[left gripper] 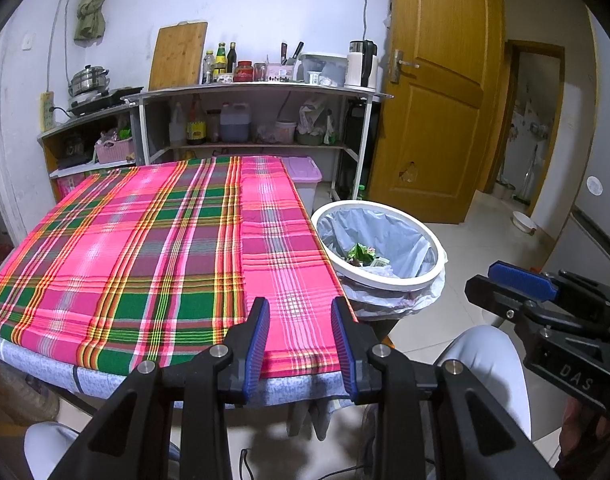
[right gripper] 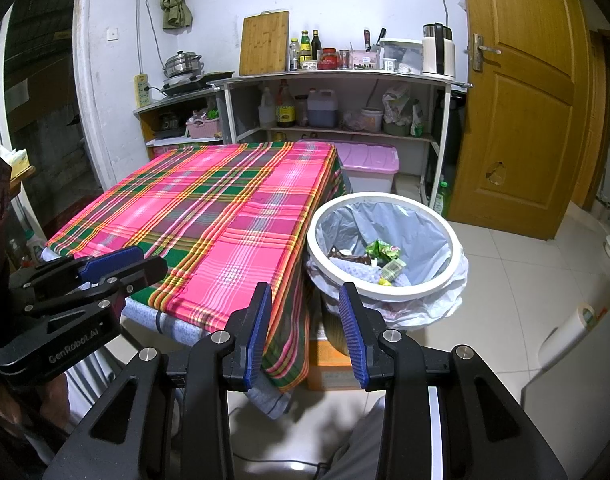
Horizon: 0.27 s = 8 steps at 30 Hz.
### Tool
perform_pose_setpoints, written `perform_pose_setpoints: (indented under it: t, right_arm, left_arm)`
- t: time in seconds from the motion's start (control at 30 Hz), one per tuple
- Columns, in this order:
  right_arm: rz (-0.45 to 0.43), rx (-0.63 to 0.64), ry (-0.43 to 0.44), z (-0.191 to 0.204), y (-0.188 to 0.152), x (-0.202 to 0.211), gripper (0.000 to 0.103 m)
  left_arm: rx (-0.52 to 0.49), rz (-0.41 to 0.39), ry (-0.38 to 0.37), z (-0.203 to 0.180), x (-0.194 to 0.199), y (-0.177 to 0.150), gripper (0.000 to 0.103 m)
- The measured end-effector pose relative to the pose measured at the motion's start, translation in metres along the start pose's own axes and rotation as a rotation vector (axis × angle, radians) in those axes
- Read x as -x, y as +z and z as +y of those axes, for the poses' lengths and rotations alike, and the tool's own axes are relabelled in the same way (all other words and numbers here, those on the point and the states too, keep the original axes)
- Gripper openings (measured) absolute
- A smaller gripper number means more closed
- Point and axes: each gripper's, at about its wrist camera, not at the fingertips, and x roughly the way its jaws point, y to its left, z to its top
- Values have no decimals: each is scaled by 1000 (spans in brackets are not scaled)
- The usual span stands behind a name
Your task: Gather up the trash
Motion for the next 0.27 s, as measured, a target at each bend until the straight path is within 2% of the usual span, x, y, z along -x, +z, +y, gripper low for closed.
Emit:
perform_pose_setpoints:
  t: [0.27]
  right_arm:
    - [1, -1, -1, 1, 0, 0, 36]
  left_arm:
    - [-15, -9, 16, -4, 1, 1, 32]
